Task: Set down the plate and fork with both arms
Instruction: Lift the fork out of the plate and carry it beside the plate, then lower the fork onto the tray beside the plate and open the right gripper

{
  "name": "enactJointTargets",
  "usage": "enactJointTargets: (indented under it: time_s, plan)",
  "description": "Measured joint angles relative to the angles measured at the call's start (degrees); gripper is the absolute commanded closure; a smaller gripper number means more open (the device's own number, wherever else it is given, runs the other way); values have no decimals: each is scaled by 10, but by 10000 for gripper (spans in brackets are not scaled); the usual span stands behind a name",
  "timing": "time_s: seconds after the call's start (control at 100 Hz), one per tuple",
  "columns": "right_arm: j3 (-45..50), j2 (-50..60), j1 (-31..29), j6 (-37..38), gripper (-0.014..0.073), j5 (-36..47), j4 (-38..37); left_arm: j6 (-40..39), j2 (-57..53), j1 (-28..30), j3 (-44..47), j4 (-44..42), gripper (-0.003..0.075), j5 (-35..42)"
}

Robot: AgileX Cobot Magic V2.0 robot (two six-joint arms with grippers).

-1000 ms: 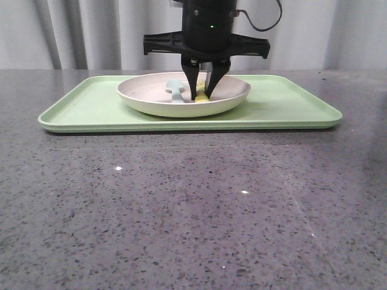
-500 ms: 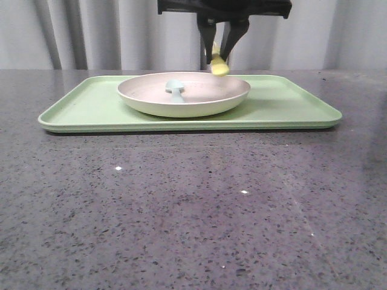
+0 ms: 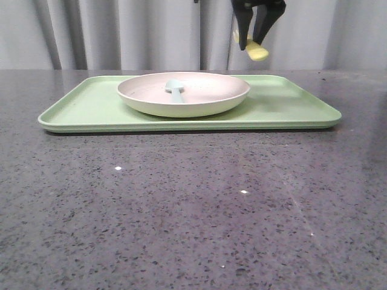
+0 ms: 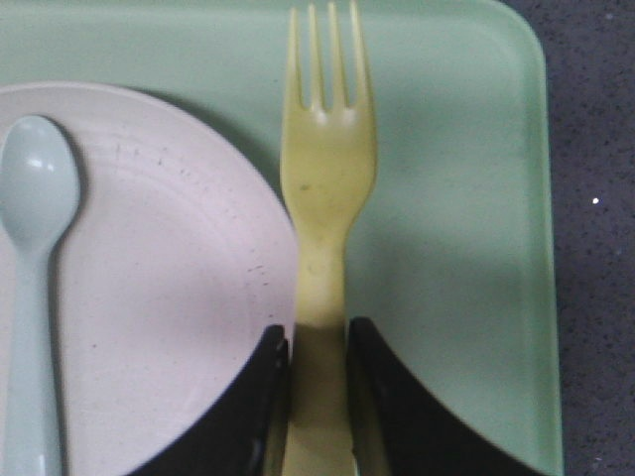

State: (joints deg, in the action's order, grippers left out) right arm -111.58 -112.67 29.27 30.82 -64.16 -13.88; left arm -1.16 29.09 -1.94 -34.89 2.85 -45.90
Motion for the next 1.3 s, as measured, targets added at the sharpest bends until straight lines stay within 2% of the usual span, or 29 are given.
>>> enactJointTargets:
  time_s: [0.43, 0.87, 1.3]
  plan:
    - [14, 0, -42, -20, 517, -3, 0, 0, 0, 0, 0, 0, 248, 0]
    - [121, 0, -43, -21, 517, 54, 10, 0, 0, 0, 0, 0, 248, 4]
    - [138, 0, -43, -21, 514, 76, 21, 0, 0, 0, 0, 0, 248, 5]
